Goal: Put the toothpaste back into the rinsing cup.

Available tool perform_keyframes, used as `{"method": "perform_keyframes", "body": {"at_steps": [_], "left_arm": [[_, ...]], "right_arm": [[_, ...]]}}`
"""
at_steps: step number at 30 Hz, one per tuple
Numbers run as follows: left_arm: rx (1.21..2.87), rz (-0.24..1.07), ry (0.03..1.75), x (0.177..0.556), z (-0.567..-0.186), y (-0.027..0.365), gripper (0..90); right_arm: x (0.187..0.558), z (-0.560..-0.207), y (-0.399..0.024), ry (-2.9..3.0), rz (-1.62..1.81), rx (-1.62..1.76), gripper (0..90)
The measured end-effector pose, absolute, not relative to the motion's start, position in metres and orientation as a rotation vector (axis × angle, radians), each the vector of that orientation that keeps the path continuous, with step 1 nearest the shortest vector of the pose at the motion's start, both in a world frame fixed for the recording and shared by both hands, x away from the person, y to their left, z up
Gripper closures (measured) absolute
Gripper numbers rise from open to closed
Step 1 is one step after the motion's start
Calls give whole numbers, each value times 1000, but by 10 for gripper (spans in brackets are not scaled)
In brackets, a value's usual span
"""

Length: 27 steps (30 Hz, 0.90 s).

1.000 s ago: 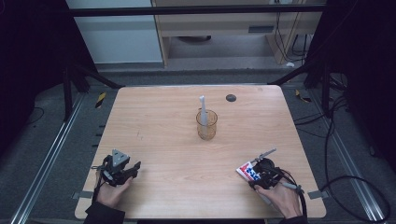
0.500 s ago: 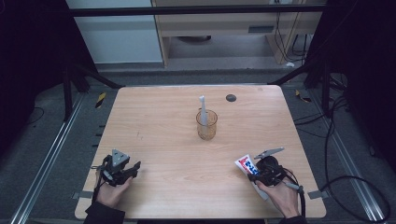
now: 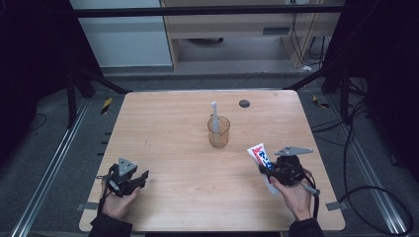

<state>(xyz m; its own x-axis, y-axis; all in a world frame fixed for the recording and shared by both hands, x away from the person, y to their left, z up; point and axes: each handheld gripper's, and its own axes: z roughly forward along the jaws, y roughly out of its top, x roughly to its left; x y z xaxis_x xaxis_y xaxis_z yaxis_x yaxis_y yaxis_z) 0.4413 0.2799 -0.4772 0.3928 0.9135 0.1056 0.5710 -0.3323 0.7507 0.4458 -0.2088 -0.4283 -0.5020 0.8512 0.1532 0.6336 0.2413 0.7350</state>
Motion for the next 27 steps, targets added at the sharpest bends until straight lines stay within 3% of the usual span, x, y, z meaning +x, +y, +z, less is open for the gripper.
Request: {"method": "perform_keyframes", "body": {"at_steps": [13,27], "left_arm": [[1998,722,1275,441,-475,283,496],[1986,722,1289,442,-475,287,495]], "right_arm": [[477,-404,-201,1910,1380,1380,692],[515,-388,-189,1744,1421,1340,691]]}}
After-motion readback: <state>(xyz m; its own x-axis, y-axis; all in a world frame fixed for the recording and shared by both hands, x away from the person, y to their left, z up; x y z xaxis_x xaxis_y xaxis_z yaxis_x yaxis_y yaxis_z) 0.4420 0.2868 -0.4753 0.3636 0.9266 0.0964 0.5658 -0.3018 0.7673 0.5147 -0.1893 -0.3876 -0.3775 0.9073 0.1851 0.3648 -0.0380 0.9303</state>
